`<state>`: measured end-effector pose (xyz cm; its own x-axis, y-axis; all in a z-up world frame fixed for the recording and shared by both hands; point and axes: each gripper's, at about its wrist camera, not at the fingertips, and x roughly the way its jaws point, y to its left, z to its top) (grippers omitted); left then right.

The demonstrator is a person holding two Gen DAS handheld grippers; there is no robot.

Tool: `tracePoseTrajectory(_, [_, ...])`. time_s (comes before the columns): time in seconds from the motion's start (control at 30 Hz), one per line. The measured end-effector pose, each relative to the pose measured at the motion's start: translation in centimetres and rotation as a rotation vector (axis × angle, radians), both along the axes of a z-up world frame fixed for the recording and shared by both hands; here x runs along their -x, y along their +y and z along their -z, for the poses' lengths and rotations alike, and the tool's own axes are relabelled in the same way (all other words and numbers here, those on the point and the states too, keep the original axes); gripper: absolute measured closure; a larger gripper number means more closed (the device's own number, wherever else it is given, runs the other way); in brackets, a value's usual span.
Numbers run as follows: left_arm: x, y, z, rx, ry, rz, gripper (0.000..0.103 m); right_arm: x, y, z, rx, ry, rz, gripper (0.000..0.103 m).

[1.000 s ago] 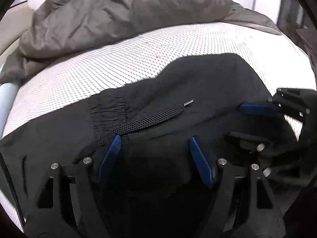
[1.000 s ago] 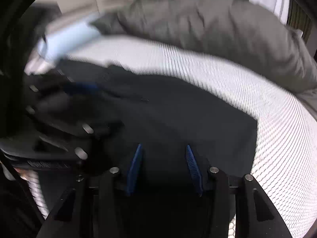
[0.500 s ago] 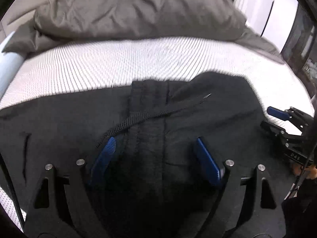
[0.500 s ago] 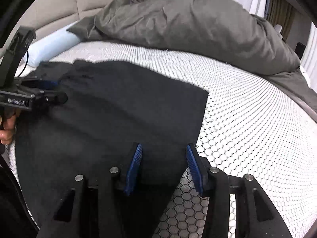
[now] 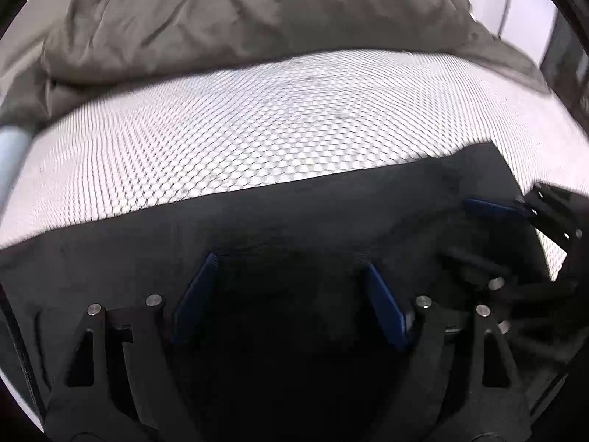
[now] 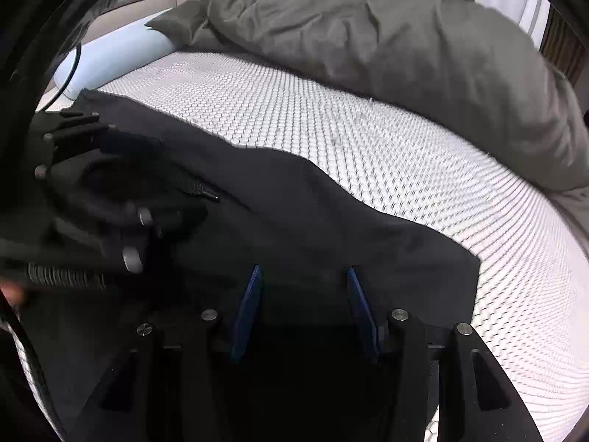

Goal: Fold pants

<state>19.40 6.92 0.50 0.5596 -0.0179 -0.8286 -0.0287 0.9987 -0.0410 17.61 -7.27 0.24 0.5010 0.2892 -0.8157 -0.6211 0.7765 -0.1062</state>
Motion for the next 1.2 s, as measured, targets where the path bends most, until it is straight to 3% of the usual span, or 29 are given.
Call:
tracePoseTrajectory(0.07, [0.1, 2.1, 0.1, 0.106, 0.005, -0.032, 0.024, -0.3, -1.6, -0.5, 0.036, -0.042, 0.048, 0.055])
tracePoseTrajectory(0.13, [0.6, 3.3, -0.2, 0.137, -0.007, -0.038, 0.024, -0.6, -3.4, -0.5, 0.029, -0.049, 0.087, 0.054])
tracePoseTrajectory(0.27, [1.9, 3.8, -1.6, 0.115, -0.042, -0.072, 0.024, -1.2, -6.5, -1.1, -0.029, -0.035, 0.163, 0.054])
tracePoseTrajectory(0.43, [2.9, 3.5, -5.5, 0.091, -0.183, -0.074, 0.024, -0.3, -6.0, -3.9, -0.129, -0.092, 0.117, 0.054])
tracePoseTrajectory(0.5, [1.4, 3.4, -5.2, 0.074, -0.161, -0.092, 0.024, -0.6, -4.5, -4.0, -0.127, -0.102, 0.090, 0.054])
tracePoseTrajectory(0.6, [-0.3, 3.1, -2.9, 0.075, -0.064, -0.086, 0.024, -1.1, -1.9, -2.6, -0.109, -0.063, 0.053, 0.054])
tracePoseTrajectory(0.67, [-1.2, 3.0, -1.5, 0.046, -0.031, -0.100, 0.024, -1.4, -0.6, -0.8, -0.006, -0.048, 0.057, 0.054])
tracePoseTrajectory(0.87, [-1.4, 6.1, -0.7, 0.152, -0.035, -0.166, 0.024, -2.4, -4.2, -0.6, 0.059, -0.096, 0.180, 0.054])
tracePoseTrajectory(1.0, [0.0, 9.3, -2.0, 0.092, -0.088, -0.332, 0.024, -2.9, -9.3, -1.3, -0.073, -0.004, 0.286, 0.052])
tracePoseTrajectory(1.07, [1.5, 11.2, -3.0, 0.131, -0.117, -0.386, 0.024, -2.2, -11.7, -2.2, -0.184, 0.046, 0.312, 0.050])
tracePoseTrajectory(1.13, [3.5, 12.4, -4.1, 0.202, -0.157, -0.405, 0.024, -1.0, -13.8, -2.9, -0.294, 0.091, 0.317, 0.044])
tracePoseTrajectory(1.2, [5.1, 12.3, -4.9, 0.229, -0.174, -0.385, 0.024, 0.4, -15.1, -3.4, -0.376, 0.131, 0.305, 0.025])
